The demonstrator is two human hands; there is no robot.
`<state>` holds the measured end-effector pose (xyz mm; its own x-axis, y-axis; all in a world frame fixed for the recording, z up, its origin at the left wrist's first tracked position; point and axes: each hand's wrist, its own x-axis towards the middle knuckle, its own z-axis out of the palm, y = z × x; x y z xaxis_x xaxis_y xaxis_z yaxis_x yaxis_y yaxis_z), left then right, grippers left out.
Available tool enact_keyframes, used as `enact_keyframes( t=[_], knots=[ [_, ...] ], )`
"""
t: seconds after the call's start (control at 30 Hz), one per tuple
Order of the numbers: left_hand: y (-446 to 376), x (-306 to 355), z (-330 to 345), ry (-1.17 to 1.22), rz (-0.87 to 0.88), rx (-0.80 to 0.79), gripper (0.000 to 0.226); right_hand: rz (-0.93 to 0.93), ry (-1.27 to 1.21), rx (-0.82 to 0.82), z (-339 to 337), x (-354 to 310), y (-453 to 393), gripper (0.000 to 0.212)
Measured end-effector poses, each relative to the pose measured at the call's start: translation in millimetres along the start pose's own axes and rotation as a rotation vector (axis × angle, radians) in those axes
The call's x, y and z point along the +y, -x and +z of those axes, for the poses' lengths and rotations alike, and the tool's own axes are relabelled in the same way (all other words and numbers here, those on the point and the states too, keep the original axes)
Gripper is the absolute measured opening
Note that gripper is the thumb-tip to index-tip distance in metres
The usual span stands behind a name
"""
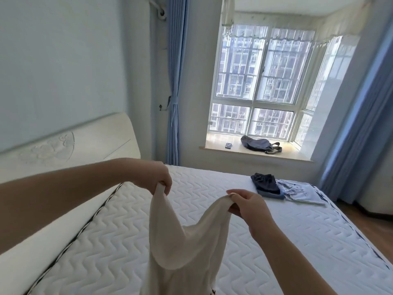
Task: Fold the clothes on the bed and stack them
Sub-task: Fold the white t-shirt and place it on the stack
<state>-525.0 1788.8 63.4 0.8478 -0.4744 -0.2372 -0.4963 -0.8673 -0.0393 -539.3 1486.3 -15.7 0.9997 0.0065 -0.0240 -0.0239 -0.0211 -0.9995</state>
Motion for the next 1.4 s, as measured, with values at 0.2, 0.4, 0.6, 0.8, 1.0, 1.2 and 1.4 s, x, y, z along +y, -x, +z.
enact_keyframes(
  t=[0.2, 0.4, 0.6, 0.8, 1.0, 1.2, 1.4],
  knots=[
    [3.9, -1.9, -7.1, 0.039, 0.016, 0.197, 0.015, -0.061, 0.021, 0.054, -12.0, -22.3, -10.9, 0.022],
    [-0.5, 2.3, -21.8, -0.029, -0.096, 0.209, 0.021, -0.114, 0.033, 0.12, -20.9, -38.4, -20.4, 0.023],
    [10.5, -12.7, -51.1, 0.087, -0.114, 0.121, 0.035, -0.156, 0.067, 0.221, -37.3, -53.7, -23.2, 0.018],
    [26.9, -36.1, -58.3, -0.177, -0.158, 0.07, 0.035, -0.146, 0.133, 0.303, -53.0, -52.8, -23.8, 0.016],
    [51.6, -81.1, -17.6, -0.284, -0.306, 0.016, 0.048, -0.089, 0.137, 0.451, -80.2, -31.3, -29.3, 0.011],
    [92.3, -137.0, 23.1, -0.18, -0.503, 0.135, 0.042, -0.046, 0.077, 0.496, -98.6, -20.6, -33.9, 0.016],
    [104.6, -158.3, 47.7, -0.143, -0.592, 0.171, 0.032, -0.001, -0.043, 0.374, -63.3, -18.1, -20.3, 0.013]
  ],
)
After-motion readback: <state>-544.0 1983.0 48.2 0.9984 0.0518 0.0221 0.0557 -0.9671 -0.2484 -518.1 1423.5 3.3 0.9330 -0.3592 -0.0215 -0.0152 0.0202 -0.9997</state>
